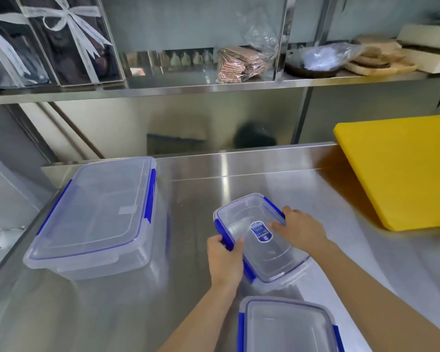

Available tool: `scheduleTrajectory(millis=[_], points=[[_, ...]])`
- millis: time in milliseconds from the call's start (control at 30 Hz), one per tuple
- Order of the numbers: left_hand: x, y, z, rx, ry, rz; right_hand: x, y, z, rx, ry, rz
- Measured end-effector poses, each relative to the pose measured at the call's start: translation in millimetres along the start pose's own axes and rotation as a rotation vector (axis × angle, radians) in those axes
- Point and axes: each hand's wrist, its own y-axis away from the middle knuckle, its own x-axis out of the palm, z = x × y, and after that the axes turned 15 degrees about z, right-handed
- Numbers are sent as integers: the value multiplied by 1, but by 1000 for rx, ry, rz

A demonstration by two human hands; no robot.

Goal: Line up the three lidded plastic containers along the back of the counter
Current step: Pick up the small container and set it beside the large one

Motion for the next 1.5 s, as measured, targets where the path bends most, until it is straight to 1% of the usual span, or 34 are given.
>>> scheduleTrajectory(millis=[67, 100, 167, 200, 233, 267, 300, 333, 400, 467, 500, 567, 667, 767, 800, 900, 967, 1067, 1167, 1233, 1333, 1500], points=[[-2, -4, -2, 14, 8, 151, 5, 1, 7, -18, -52, 20], [-6, -7, -4, -16, -13, 213, 8, 2, 11, -17, -73, 25], [-14, -14, -7, -96, -67, 269, 10, 4, 16, -16, -104, 24], [-19, -16, -10, -109, -102, 284, 10, 6, 17, -44, -171, 45], [-25, -15, -12, -103, -134, 312, 9, 8, 17, -115, -305, 100], [-32, -14, -13, -84, -157, 361, 7, 10, 15, -216, -472, 202], [-39, -12, -14, -61, -179, 434, 3, 14, 13, -319, -605, 338], [-45, -10, -14, -46, -223, 520, 0, 18, 9, -383, -652, 475], [-56, -7, -10, -37, -431, 651, -5, 24, -2, -416, -578, 686], [-61, -8, -4, -20, -689, 699, -7, 26, -11, -415, -531, 790], [-62, -9, -2, -2, -762, 704, -6, 26, -13, -416, -522, 803], [-62, -12, 1, 32, -808, 686, -3, 23, -14, -411, -484, 771], [-68, -21, 6, 82, -798, 627, 5, 16, -10, -422, -502, 702], [-76, -31, -1, 235, -807, 509, 6, 6, -1, -434, -569, 611], [-80, -35, -3, 258, -803, 460, 7, 0, 5, -443, -582, 589], [-97, -54, -10, 166, -788, 324, 5, -17, 32, -470, -566, 511], [-120, -88, -5, 146, -865, 201, 10, -60, 66, -508, -523, 494], [-121, -91, -3, 216, -1078, 94, 13, -62, 79, -485, -499, 425], [-116, -87, 7, 207, -1180, 56, 24, -62, 79, -459, -487, 399], [-116, -89, 7, 220, -1233, 76, 23, -62, 79, -452, -495, 383], [-111, -92, 4, 220, -1210, 109, 19, -66, 80, -455, -493, 363], [-110, -94, 0, 207, -1153, 121, 23, -72, 86, -469, -415, 328]])
